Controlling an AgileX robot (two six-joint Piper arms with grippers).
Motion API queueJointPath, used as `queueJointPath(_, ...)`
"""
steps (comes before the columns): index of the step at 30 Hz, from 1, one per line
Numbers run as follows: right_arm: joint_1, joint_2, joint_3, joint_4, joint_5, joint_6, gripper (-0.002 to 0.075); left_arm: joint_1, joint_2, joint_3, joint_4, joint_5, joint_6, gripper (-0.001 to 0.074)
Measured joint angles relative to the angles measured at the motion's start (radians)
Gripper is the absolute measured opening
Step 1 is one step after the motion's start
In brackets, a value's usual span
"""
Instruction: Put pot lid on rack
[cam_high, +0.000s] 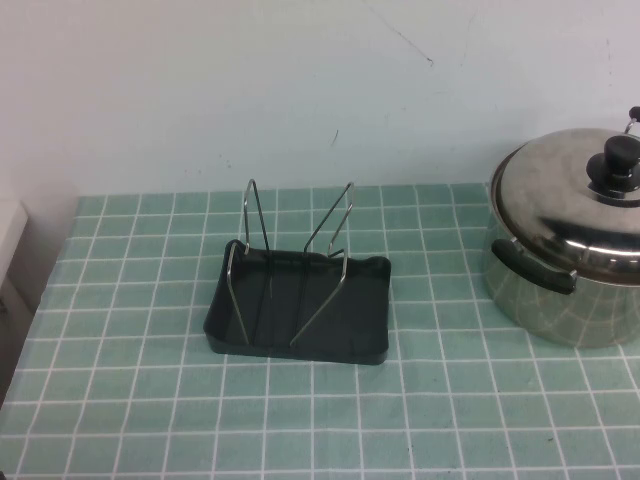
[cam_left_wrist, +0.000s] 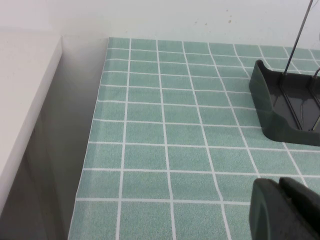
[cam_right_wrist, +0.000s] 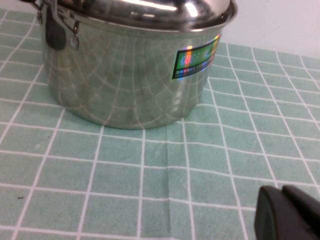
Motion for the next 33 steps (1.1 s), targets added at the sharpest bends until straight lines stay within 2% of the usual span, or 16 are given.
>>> queueJointPath(33,0.000,0.000,0.000,-0.002,0.000,0.000,-0.0002,0.000,0.000,0.000,0.044,0.000,0.006,-0.0004)
